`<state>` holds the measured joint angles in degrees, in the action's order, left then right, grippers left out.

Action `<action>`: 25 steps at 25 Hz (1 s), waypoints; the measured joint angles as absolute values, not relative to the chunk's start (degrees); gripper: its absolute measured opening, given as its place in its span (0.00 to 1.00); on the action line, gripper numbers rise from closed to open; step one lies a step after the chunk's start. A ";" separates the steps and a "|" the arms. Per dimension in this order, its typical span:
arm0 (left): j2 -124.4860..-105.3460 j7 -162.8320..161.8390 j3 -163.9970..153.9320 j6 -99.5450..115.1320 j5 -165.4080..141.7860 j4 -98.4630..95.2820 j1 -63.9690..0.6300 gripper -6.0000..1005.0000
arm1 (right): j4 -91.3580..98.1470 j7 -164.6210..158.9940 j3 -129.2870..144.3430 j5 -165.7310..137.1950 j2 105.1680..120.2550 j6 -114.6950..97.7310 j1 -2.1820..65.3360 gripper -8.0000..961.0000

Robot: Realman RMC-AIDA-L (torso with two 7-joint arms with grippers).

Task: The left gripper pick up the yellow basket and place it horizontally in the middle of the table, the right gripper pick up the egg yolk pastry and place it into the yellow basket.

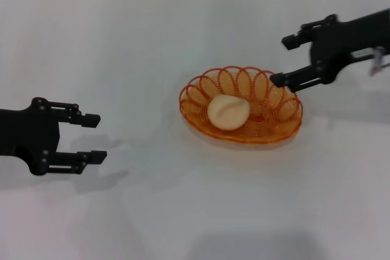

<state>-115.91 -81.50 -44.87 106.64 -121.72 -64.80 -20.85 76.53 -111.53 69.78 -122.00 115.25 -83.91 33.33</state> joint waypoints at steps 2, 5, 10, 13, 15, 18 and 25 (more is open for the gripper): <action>-115.24 -80.28 -43.64 106.54 -121.59 -62.41 -21.70 0.64 | 75.40 -107.26 66.16 -116.65 115.04 -85.01 29.80 0.83; -114.24 -78.27 -41.41 106.54 -121.58 -58.66 -22.92 0.64 | 73.65 -102.39 62.71 -112.88 115.08 -85.75 25.54 0.83; -113.12 -75.53 -39.31 106.53 -121.84 -54.54 -23.85 0.64 | 69.90 -96.47 61.74 -109.89 115.03 -86.24 21.00 0.84; -113.08 -74.95 -39.37 106.67 -122.19 -54.31 -23.94 0.64 | 66.33 -92.97 60.56 -108.06 114.98 -88.61 20.30 0.84; -112.96 -74.80 -39.61 107.02 -122.43 -53.95 -24.44 0.64 | 63.79 -91.21 58.53 -107.69 114.95 -91.13 20.36 0.84; -112.80 -74.76 -39.73 107.13 -122.70 -53.44 -25.06 0.64 | 61.89 -90.00 56.76 -108.12 114.90 -92.47 20.28 0.84; -111.54 -73.16 -39.72 107.19 -123.82 -46.94 -28.44 0.64 | 61.00 -89.66 57.00 -109.09 114.69 -93.64 20.44 0.83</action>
<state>-111.54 -73.16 -39.72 107.19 -123.82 -46.94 -28.44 61.00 -89.66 57.00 -109.09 114.69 -93.64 20.44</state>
